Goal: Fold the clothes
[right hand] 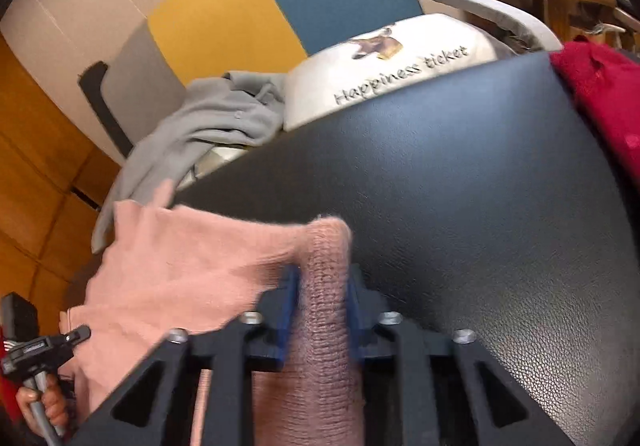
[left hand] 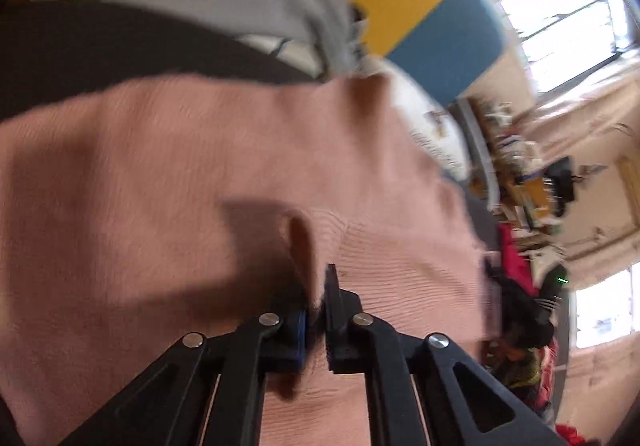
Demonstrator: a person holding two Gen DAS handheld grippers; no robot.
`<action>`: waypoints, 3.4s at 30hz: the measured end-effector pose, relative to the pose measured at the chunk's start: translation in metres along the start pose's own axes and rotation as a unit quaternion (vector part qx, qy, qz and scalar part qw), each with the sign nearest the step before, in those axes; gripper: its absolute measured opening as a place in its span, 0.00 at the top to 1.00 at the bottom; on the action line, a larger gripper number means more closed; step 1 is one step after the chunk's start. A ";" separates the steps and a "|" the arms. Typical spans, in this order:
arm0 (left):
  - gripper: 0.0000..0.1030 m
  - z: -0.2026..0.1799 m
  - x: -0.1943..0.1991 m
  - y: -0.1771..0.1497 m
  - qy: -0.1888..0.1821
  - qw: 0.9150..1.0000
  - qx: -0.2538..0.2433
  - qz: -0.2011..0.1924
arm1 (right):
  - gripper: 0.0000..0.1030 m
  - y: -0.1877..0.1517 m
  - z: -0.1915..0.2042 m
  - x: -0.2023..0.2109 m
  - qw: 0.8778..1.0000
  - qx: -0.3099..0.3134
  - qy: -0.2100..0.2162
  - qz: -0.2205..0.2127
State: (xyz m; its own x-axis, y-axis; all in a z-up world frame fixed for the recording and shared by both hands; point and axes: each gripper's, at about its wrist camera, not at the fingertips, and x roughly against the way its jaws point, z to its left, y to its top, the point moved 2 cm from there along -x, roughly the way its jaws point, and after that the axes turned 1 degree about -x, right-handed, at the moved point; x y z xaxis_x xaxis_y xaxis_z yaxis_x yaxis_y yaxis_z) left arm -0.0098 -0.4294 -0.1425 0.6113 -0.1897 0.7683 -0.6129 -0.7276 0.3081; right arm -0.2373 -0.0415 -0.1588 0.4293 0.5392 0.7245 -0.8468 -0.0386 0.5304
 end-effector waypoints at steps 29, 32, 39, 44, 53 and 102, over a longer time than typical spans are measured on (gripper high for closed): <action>0.89 -0.030 0.009 -0.051 0.062 0.986 -0.106 -0.114 | 0.35 -0.051 0.077 -0.004 0.981 0.182 -0.068 -0.004; 0.83 -0.029 0.021 -0.062 0.052 0.985 -0.108 -0.121 | 0.28 -0.051 0.077 -0.004 0.981 0.182 -0.063 -0.003; 0.79 -0.041 0.053 -0.036 0.020 0.983 -0.134 -0.122 | 0.07 -0.052 0.094 -0.008 0.973 0.225 -0.040 0.027; 0.75 -0.056 0.046 0.021 0.038 0.977 -0.177 -0.117 | 0.38 -0.010 0.119 0.005 0.977 0.208 0.044 0.007; 0.71 -0.058 -0.018 0.105 0.036 0.978 -0.195 -0.056 | 0.38 0.063 0.190 -0.096 0.961 0.250 0.088 0.075; 0.89 -0.014 0.047 0.005 -0.074 0.991 -0.084 -0.071 | 0.88 -0.052 0.164 -0.005 0.944 0.266 0.168 0.098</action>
State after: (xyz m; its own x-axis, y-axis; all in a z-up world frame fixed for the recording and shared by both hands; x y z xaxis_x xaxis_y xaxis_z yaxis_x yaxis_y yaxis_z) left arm 0.0091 -0.4333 -0.0970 0.7569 -0.1973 0.6231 -0.5822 -0.6367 0.5056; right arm -0.1441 -0.1797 -0.1176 0.0812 0.7117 0.6977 -0.5840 -0.5333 0.6120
